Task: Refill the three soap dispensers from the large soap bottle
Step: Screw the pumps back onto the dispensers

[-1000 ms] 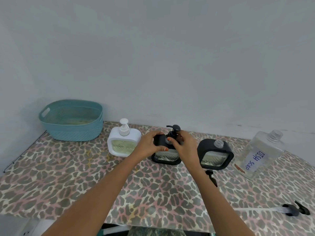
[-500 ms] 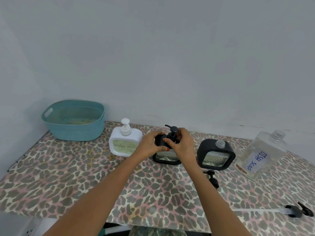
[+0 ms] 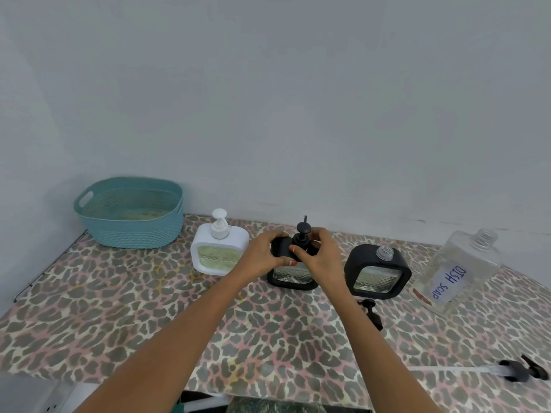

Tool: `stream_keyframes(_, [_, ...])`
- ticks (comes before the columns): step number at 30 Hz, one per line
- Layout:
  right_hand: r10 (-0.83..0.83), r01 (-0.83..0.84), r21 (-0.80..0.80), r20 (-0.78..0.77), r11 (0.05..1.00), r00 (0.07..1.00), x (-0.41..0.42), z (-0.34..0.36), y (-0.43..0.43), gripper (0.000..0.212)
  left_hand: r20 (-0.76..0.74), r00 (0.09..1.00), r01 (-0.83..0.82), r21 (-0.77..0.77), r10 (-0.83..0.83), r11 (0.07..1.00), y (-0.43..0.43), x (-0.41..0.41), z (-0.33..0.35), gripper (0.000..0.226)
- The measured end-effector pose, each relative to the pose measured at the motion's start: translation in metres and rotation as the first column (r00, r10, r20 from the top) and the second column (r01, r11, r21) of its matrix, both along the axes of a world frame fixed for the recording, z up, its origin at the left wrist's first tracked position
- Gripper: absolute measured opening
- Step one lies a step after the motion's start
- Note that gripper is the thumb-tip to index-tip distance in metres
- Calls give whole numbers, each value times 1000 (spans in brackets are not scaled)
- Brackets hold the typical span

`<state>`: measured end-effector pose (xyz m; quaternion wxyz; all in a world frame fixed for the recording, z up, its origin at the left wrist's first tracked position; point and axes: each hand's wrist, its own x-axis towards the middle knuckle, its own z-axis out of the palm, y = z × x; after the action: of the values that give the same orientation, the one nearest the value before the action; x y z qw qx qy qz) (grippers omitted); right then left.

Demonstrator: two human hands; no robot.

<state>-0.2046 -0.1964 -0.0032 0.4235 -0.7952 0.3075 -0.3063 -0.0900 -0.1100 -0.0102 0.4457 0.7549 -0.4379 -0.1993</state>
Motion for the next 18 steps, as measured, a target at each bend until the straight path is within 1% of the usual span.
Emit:
stream_keyframes(3, [-46,45,-32,-26,998,999,5,-2,3,38,-6,1000,3,-4,-3,1000,0,0,1,54])
stream_keyframes(5, [-3,2,-25,-34,1000,999,4,-1,4,48,-18,1000,8,-15,-8,1000,0,-1,1,50])
stream_keyframes(6, [30,-31,-23,-40,999,999,2,0,4,50,-22,1000,9,-19,-9,1000,0,-1,1,51])
stream_keyframes(8, [91,-91,-5,-46,996,995,-3,4,3,43,-20,1000,6,-15,-6,1000,0,0,0,55])
stream_keyframes(10, [114,-114,21,-48,993,992,-7,6,1,39,-14,1000,0,-3,0,1000,0,1,-2,60])
stream_keyframes(13, [84,-83,19,-48,996,995,-8,4,0,38,-19,1000,-2,0,2,1000,0,0,-2,60])
stream_keyframes(16, [17,-17,46,-8,999,1000,-4,2,2,35,-21,1000,-3,-5,3,1000,0,0,-2,60])
stream_keyframes(18, [-34,34,65,-4,997,999,0,3,3,39,-20,1000,-5,-3,5,1000,0,0,-3,60])
